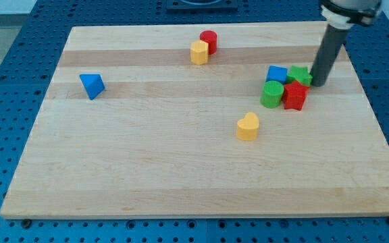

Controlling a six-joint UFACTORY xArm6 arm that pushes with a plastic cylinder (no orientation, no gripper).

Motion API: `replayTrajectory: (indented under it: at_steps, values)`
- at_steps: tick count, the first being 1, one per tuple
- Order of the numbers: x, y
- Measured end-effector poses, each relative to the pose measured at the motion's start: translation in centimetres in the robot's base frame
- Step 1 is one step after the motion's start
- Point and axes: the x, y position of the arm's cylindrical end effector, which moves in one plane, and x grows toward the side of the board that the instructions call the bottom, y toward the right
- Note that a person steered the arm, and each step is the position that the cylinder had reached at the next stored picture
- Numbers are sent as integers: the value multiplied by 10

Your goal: Move the green star into the blue cube

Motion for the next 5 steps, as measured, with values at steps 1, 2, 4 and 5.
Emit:
replayTrajectory:
  at_steps: [1,2,4,5]
  values:
    - [-15,-24]
    - [-17,-55]
    - [-17,-121]
    - [-36,-103]
